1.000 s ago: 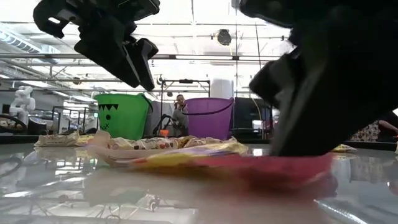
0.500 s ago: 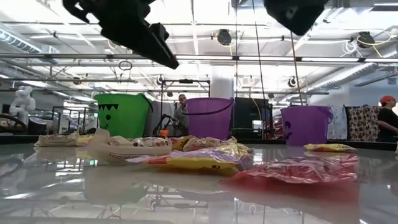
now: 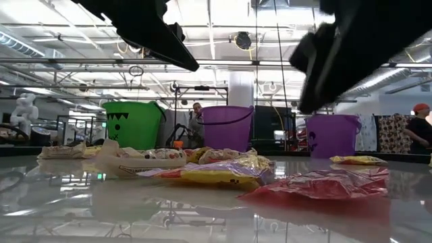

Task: Sort candy by brand, put in halloween buckets
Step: Put the red candy pack in the green bucket

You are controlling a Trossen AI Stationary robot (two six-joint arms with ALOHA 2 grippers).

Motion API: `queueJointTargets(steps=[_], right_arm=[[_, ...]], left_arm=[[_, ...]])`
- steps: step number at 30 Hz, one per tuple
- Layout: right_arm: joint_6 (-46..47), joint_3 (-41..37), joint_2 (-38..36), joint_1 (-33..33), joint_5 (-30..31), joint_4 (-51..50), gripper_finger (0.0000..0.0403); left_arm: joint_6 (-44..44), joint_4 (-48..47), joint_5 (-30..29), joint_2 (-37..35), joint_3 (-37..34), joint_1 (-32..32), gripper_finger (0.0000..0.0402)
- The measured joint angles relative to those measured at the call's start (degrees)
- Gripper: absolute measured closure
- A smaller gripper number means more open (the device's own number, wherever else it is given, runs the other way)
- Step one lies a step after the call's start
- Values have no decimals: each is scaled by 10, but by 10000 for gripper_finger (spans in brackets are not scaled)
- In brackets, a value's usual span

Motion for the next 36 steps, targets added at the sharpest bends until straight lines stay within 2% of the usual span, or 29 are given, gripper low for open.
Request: queueJointTargets(steps=[4, 7, 10, 13, 15, 18, 24, 26, 29, 33, 36], right_arm=[[29, 0, 19, -3, -5, -24, 194], [39, 0, 41, -2, -6, -35, 165], [50, 2, 57, -1, -19, -45, 153], [80, 4, 64, -1, -24, -63, 159], [99, 4, 64, -1, -25, -73, 176], [100, 2, 58, 0, -26, -81, 223], [88, -1, 30, 2, -47, -115, 371], [88, -1, 12, 1, -47, -127, 391], [89, -1, -14, -4, -39, -134, 388], [89, -1, -40, -13, -16, -132, 400], [89, 0, -53, -21, 15, -119, 400]], left_arm=[[0, -1, 0, 0, 0, 0, 217], [0, -1, 1, 0, 0, 0, 217], [0, -3, 1, 0, 0, 0, 217], [0, -11, 1, 0, 0, 1, 217], [-1, -16, 1, 0, 0, 3, 217], [-5, -16, 1, 0, 0, 6, 217], [-29, -9, 15, 0, 0, 9, 217], [-62, -8, 44, 0, 0, 17, 217], [-134, 2, 143, 1, 0, 53, 217], [-241, 113, 310, 1, -1, 108, 217], [-334, 178, 374, 1, 0, 135, 217]])
